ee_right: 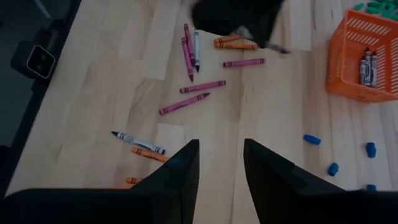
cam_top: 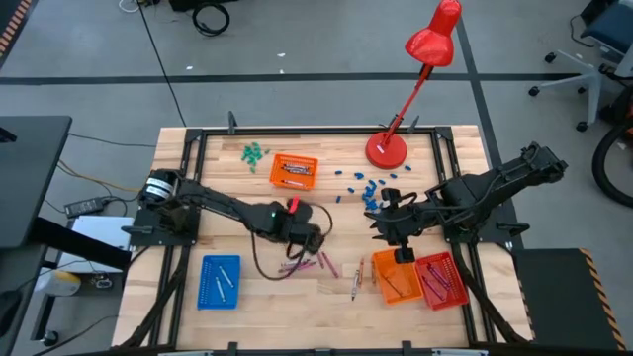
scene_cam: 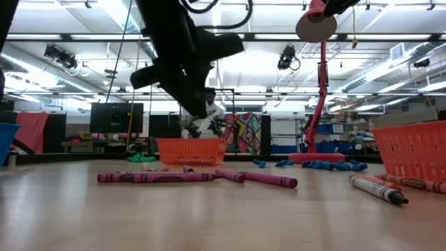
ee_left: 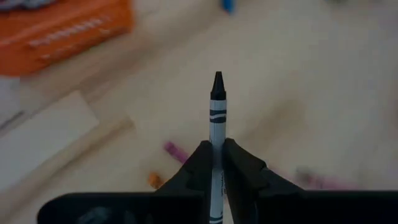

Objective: Sort crayons
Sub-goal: Put the black crayon into the top orange bin

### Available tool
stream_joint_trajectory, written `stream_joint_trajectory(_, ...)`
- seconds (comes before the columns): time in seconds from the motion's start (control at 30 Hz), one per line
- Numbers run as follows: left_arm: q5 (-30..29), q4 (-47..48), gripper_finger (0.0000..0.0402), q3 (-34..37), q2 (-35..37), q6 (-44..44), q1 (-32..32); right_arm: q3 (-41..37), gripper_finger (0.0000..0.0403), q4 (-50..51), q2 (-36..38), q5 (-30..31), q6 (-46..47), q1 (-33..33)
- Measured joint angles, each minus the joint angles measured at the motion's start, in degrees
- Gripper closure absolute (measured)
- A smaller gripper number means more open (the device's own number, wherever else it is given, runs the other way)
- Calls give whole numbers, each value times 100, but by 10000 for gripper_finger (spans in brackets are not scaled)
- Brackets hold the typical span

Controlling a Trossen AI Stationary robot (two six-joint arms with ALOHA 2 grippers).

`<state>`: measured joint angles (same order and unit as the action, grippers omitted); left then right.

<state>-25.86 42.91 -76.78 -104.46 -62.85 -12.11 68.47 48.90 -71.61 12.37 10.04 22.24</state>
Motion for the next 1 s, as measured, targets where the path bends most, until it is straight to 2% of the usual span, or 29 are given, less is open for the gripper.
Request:
stream_joint_trajectory(0.17,-73,-103,363,-2,-9,-1553,394,0,273,2,0,0,41,0)
stream_joint_trajectory(0.37,-440,-398,362,-4,-9,-2303,975,0,273,4,0,-1,-3,0)
stream_joint_trajectory(0.73,-714,-758,361,-4,-9,-4063,2174,0,273,4,-2,-5,2,0)
stream_joint_trajectory(1.0,-728,-944,361,-7,-151,-5207,2481,0,273,3,-2,-3,-18,-6)
